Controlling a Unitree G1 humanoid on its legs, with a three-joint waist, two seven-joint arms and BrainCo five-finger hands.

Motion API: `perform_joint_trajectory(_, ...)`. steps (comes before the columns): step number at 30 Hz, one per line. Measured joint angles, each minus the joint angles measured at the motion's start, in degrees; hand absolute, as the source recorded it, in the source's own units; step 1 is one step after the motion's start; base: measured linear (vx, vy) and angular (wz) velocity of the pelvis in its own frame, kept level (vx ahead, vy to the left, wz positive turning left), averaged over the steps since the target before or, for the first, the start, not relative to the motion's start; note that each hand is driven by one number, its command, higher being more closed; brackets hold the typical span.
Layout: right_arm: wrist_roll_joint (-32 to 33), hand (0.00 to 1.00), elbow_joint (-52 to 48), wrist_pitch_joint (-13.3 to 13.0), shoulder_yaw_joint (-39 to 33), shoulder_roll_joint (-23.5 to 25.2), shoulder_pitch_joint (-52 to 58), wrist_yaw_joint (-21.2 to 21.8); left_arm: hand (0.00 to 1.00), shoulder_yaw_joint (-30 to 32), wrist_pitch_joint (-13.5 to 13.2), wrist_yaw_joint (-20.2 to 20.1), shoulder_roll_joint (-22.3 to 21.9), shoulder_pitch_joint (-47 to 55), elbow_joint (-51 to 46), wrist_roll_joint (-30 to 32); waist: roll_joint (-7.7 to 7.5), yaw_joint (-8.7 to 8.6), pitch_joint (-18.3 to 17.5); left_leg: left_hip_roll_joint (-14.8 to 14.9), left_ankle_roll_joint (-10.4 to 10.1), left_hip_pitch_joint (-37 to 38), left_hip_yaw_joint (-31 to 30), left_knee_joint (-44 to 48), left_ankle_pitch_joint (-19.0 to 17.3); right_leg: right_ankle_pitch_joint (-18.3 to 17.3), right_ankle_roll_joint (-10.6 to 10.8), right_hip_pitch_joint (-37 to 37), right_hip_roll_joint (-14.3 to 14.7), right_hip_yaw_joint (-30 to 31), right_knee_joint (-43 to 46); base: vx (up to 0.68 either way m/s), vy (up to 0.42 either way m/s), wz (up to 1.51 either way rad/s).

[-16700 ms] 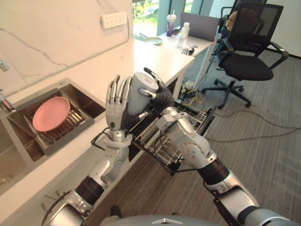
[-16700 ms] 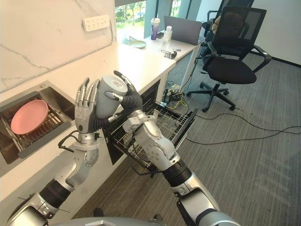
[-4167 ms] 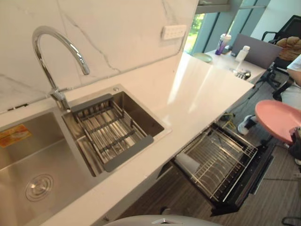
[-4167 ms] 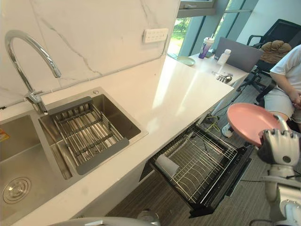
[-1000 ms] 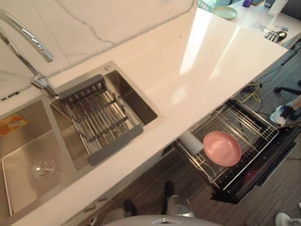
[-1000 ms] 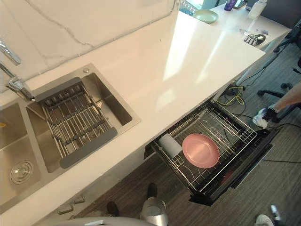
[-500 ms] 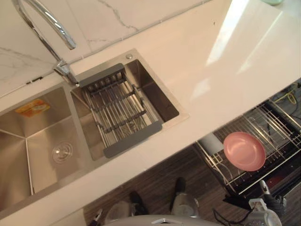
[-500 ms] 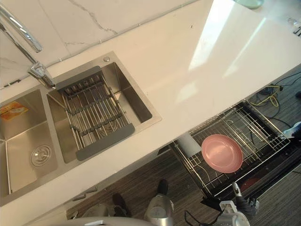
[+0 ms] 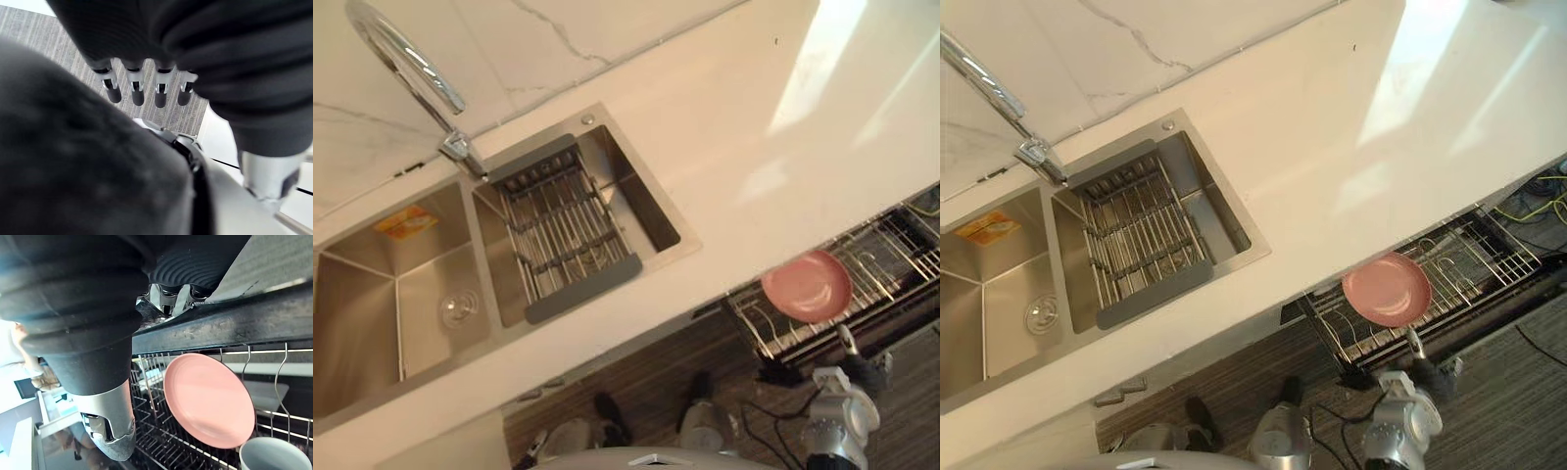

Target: Walk over to the sink, pick up the cup, carry it to the dishwasher, place the cup inside the dishwasher, then close the dishwasher door

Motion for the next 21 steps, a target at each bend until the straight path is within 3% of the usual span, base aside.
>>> perform_joint_trajectory(4, 2.4, 0.0, 0.0, -0.2, 2.5, -1.9, -4.2, 0.0, 0.0, -0.1, -0.9, -0.1, -0.9, 0.0, 1.8, 0.0, 2.06, 1.36, -0.3, 0.0, 0.0, -1.2, -2.3, 0.1, 0.4, 0.3, -0.1, -0.3, 0.0, -1.5, -0.1, -0.12, -0.009, 0.13)
perform_joint_trajectory(8, 3.0, 0.0, 0.1, 0.0, 5.2, -2.4, -7.0, 0.0, 0.0, 0.0, -1.8, -0.1, -1.1, 0.0, 2.4, 0.0, 2.19, 1.82, -0.4, -0.3, 0.4, -2.9, -4.8, 0.1, 2.3, 0.5, -0.3, -0.6, -0.3, -2.9, -0.4, -0.11, -0.03, 0.24)
perform_joint_trajectory(14, 2.9, 0.0, 0.1, 0.6, 11.5, -2.6, -9.2, 0.9, 0.0, 0.0, -5.9, 0.1, -1.9, 0.0, 2.8, -0.1, 2.17, 2.08, -0.4, -0.2, 0.4, -5.3, -8.1, 0.4, 3.3, 0.8, 0.2, -1.9, -0.1, -4.3, -0.5, -0.08, -0.023, 0.13)
perform_joint_trajectory(15, 2.9, 0.0, 0.1, 0.9, 12.0, -2.6, -9.7, 1.2, 0.0, 0.0, -6.8, 0.1, -2.1, 0.0, 2.6, -0.1, 2.16, 2.24, -0.3, -0.1, 0.0, -5.9, -8.8, 0.5, 2.9, 0.9, 0.3, -2.2, -0.1, -4.4, -0.5, -0.09, -0.011, 0.12)
perform_joint_trajectory(16, 2.9, 0.0, 0.2, 1.2, 13.1, -2.7, -10.2, 1.6, 0.0, -0.1, -7.8, 0.2, -2.3, 0.1, 2.6, -0.3, 2.6, 2.36, -0.3, 0.8, -2.2, -6.5, -9.7, 1.4, -0.6, 1.3, 0.3, -2.4, 0.8, -4.6, -0.6, -0.06, -0.001, 0.04)
perform_joint_trajectory(17, 2.8, 0.0, 0.1, 1.4, 14.7, -3.3, -10.5, 3.0, 0.0, -0.2, -8.4, 0.2, -2.5, 0.1, 2.4, -0.6, 3.59, 2.55, -0.3, 1.8, 0.4, -7.0, -10.0, 1.5, -3.4, 2.3, 0.0, -2.3, 1.8, -4.9, -0.8, -0.14, -0.002, -0.06)
perform_joint_trajectory(18, 2.8, 0.0, 0.1, 1.5, 15.6, -3.3, -11.2, 3.2, 0.0, -0.7, -9.4, 0.5, -3.0, 0.0, 1.9, -0.9, 4.11, 3.19, -0.3, 2.6, 0.1, -7.9, -9.8, 1.2, -3.7, 2.5, -0.5, -2.9, 2.1, -4.7, 1.4, -0.11, -0.003, 0.02)
perform_joint_trajectory(19, 2.6, 0.0, 0.0, 1.4, 15.6, -3.6, -11.4, 3.3, 0.0, -1.1, -9.9, 0.5, -3.0, 0.1, 1.5, -1.1, 4.34, 3.25, -0.2, 2.4, 0.0, -7.7, -9.9, 0.1, -3.7, 0.8, -1.4, -3.9, 1.3, -3.4, 6.7, -0.13, 0.008, 0.36)
perform_joint_trajectory(20, 1.8, 0.0, 0.1, 0.9, 15.1, -3.7, -11.5, 3.2, 0.0, -2.2, -10.3, 0.6, -2.3, 0.3, 0.1, -1.1, 3.42, 3.13, -0.1, 0.8, -1.5, -7.3, -10.1, -2.2, -4.4, -2.9, -0.5, -2.8, 0.6, -1.8, 10.5, -0.01, -0.014, 0.53)
perform_joint_trajectory(21, 1.4, 0.0, 0.2, 0.6, 15.0, -3.6, -11.6, 3.2, 0.0, -2.6, -10.3, 0.6, -1.6, 0.6, -0.8, -1.1, 2.37, 3.08, -0.1, -0.4, -2.6, -7.2, -9.9, -2.6, -5.2, -5.3, -0.5, -1.5, 0.2, -1.3, 8.1, -0.02, 0.003, 0.51)
